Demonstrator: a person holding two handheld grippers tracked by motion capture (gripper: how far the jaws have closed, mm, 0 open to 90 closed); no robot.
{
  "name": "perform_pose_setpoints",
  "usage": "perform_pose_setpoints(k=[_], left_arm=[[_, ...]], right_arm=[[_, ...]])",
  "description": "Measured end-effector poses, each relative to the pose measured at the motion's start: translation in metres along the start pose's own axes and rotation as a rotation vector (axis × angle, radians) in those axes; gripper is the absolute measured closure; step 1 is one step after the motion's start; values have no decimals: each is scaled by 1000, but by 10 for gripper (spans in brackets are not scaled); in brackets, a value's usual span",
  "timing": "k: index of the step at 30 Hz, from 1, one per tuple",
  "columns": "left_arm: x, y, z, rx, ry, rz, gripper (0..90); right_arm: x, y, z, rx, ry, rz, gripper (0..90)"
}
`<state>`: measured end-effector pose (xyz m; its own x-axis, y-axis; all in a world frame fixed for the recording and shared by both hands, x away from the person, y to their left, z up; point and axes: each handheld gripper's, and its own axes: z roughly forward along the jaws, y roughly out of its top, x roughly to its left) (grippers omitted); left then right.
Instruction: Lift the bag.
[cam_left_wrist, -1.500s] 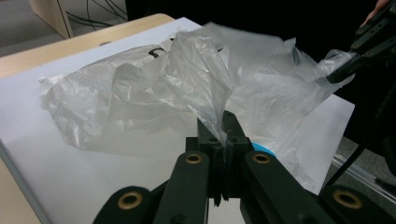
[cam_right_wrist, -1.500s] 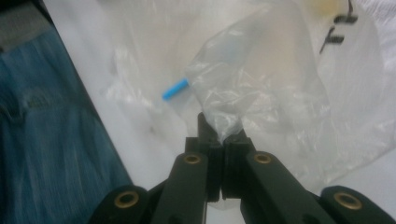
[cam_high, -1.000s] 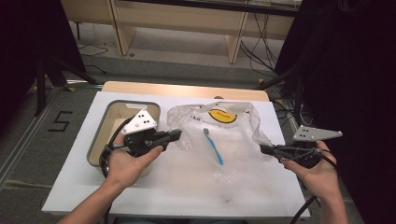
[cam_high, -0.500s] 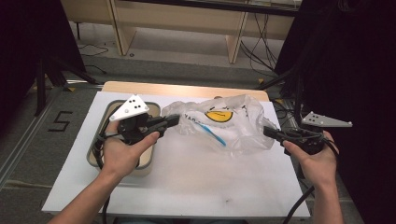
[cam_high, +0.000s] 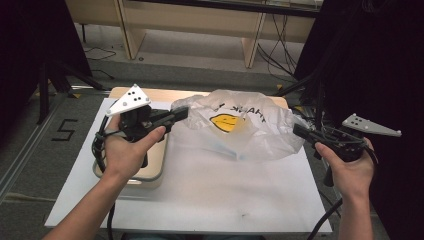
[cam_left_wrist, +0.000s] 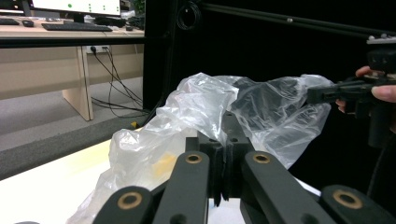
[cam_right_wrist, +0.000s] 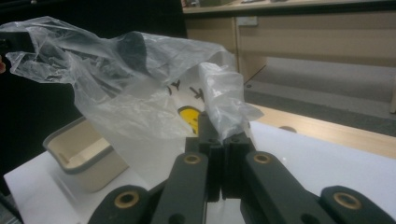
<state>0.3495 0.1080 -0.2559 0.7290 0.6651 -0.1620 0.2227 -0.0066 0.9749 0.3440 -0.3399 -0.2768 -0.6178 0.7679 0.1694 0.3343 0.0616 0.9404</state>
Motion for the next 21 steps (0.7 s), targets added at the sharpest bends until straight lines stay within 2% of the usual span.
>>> perform_pose_setpoints(k=[3, 7, 14, 21], left_arm=[[4, 3, 1, -13, 1, -18, 892], [5, 7, -1, -32, 7, -18, 892], [5, 16, -3, -51, 4, -14, 892], [13, 24, 4, -47, 21, -17, 892]], right_arm=[[-1, 2, -4, -30, -18, 15, 897], [0, 5, -11, -74, -22, 24, 897], [4, 15, -23, -107, -29, 9, 897], [0, 22, -24, -128, -58, 13, 898]])
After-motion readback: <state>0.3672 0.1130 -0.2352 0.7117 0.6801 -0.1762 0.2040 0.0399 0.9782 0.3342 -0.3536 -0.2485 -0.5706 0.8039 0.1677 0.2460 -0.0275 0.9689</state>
